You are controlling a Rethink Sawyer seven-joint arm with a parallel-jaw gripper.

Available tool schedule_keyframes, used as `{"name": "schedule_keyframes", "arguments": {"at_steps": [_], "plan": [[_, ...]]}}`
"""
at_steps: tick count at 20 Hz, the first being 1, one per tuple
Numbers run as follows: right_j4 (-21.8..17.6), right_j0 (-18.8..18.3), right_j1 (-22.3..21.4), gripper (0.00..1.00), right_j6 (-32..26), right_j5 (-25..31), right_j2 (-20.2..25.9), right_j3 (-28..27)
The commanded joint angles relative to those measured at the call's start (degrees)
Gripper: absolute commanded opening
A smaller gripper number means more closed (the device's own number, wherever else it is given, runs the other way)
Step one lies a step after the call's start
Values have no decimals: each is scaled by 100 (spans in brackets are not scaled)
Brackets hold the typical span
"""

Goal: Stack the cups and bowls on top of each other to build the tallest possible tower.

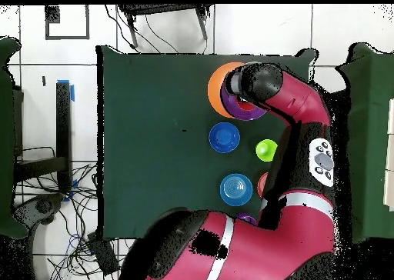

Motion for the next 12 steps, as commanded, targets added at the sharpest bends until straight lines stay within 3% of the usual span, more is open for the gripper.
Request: {"name": "schedule_keyframes", "arguments": {"at_steps": [1,12], "plan": [[-259,52,155,100,-518,-285,654,348],[-209,102,291,100,-389,-241,633,36]]}}
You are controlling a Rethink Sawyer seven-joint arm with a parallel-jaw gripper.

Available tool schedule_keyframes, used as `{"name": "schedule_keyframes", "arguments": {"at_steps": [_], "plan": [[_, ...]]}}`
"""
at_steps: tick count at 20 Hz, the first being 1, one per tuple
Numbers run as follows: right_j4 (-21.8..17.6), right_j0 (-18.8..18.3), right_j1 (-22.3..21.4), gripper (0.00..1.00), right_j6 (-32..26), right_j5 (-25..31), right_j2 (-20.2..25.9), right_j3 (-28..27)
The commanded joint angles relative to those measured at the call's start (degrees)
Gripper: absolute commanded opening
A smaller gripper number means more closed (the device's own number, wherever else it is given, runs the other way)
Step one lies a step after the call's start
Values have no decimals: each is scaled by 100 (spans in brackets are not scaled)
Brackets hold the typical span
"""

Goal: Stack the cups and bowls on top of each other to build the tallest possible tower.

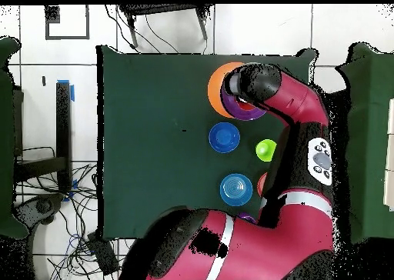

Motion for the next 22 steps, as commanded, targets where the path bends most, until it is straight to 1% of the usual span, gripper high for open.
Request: {"name": "schedule_keyframes", "arguments": {"at_steps": [1,9,11,14,17,22], "plan": [[-209,109,258,100,-378,-232,604,5],[-197,140,334,100,-366,-138,596,-197],[-184,189,347,100,-309,-19,561,-289],[-118,244,355,100,-186,-52,570,-362],[-58,292,331,100,-73,61,546,-455],[12,379,449,100,44,224,535,-758]]}}
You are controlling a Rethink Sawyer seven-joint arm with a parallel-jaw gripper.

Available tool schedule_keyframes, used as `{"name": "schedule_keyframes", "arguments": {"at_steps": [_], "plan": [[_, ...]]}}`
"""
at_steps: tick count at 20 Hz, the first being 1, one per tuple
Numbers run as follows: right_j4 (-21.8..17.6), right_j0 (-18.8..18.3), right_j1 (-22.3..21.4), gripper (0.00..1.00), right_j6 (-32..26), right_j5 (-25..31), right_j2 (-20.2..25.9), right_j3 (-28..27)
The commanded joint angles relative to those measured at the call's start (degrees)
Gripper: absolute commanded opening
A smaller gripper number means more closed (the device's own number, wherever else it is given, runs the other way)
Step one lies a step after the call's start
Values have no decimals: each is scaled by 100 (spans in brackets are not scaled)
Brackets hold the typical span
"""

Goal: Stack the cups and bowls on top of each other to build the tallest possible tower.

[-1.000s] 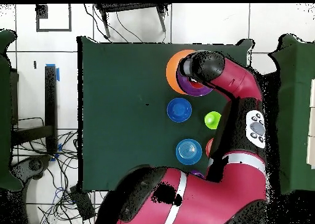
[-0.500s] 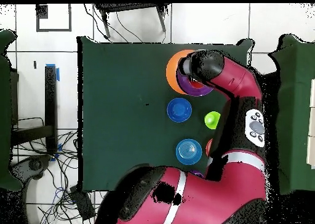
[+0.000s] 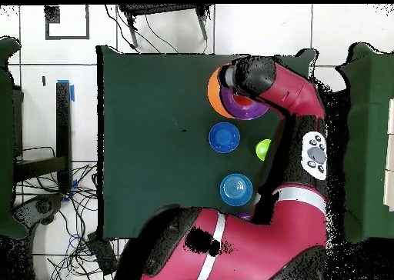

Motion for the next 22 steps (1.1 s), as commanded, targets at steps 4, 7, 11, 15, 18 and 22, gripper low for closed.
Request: {"name": "schedule_keyframes", "arguments": {"at_steps": [4,7,11,15,18,22], "plan": [[38,282,383,100,91,354,493,-520],[51,281,391,100,99,413,464,-577],[69,317,378,100,148,352,444,-522],[88,320,353,100,124,337,434,-447],[100,349,356,100,146,348,398,-451],[127,370,376,100,165,366,383,-474]]}}
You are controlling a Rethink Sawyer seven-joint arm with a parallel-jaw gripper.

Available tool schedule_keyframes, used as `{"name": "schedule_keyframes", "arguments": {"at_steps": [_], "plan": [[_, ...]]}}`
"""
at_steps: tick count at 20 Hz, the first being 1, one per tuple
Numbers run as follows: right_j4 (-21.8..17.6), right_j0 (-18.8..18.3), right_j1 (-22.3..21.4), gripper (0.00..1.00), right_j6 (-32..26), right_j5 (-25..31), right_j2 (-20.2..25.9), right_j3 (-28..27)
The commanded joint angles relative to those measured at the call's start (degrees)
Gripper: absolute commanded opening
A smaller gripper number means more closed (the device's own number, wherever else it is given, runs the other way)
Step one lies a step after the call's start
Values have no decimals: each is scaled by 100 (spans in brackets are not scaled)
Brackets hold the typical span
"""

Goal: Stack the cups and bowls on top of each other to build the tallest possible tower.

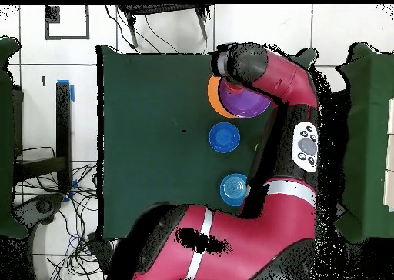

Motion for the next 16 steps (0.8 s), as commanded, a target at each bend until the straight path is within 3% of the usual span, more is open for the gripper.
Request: {"name": "schedule_keyframes", "arguments": {"at_steps": [1,16], "plan": [[-11,195,256,100,174,344,387,12],[-16,167,281,100,-27,68,535,78]]}}
